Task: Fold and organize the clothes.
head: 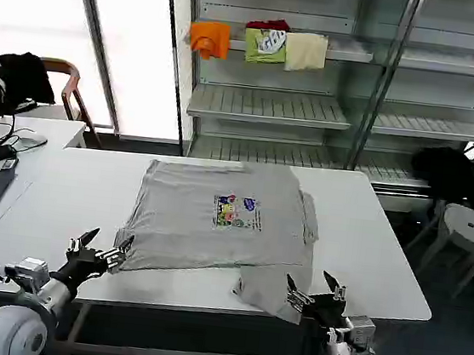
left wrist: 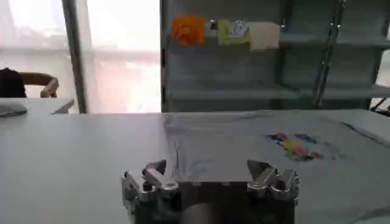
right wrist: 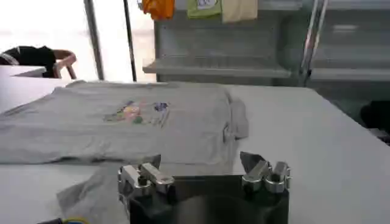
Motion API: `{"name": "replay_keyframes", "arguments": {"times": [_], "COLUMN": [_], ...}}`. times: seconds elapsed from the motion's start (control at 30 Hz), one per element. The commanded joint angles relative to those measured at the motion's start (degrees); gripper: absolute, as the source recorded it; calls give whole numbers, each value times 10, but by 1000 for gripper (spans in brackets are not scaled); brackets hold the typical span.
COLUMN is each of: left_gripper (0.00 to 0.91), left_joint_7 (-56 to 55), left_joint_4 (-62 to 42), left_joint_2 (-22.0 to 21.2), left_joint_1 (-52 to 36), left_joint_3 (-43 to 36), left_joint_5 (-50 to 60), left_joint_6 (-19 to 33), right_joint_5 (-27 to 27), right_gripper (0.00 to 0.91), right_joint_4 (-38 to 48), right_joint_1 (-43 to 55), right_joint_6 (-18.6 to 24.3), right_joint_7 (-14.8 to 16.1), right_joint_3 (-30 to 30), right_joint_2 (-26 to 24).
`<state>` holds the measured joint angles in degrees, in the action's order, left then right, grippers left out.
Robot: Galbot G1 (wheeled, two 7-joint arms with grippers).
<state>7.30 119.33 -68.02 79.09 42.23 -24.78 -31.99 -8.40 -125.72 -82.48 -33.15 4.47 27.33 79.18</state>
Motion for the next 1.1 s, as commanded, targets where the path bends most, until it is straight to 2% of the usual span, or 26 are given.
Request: {"name": "replay_keyframes", "arguments": {"times": [0.03, 0.73, 0.8, 0.87, 0.97, 1.0, 1.03, 1.07, 1.1], "left_gripper": [907, 907, 836, 665, 494, 494, 433, 413, 333], "left_joint_7": [1, -2, -3, -4, -5, -5, -5, -4, -4], "left_joint_4": [-16, -11, -12, -14, -21, -23, -25, -28, -30], "left_joint_2": [1, -3, -3, -5, -6, -6, -5, -5, -4], "left_joint_1": [15, 37, 35, 32, 29, 29, 29, 30, 30], "left_joint_3": [-8, -16, -16, -16, -16, -17, -18, -19, -20], "left_joint_5": [70, 64, 62, 60, 62, 65, 67, 71, 73], "left_joint_6": [-10, -8, -8, -8, -8, -8, -8, -8, -7], "right_joint_5": [-2, 15, 18, 18, 18, 18, 18, 17, 17], "right_gripper": [907, 907, 907, 907, 907, 907, 897, 856, 685], "right_joint_4": [1, 30, 33, 36, 41, 42, 43, 44, 45], "right_joint_1": [-3, -18, -19, -20, -20, -20, -20, -20, -20], "right_joint_6": [0, -1, -1, -1, 0, 0, 0, 0, 0], "right_joint_7": [2, -14, -14, -15, -16, -17, -16, -16, -16], "right_joint_3": [-7, -18, -20, -21, -20, -20, -20, -20, -20], "right_joint_2": [1, 1, 2, 3, 4, 4, 4, 4, 4]}}
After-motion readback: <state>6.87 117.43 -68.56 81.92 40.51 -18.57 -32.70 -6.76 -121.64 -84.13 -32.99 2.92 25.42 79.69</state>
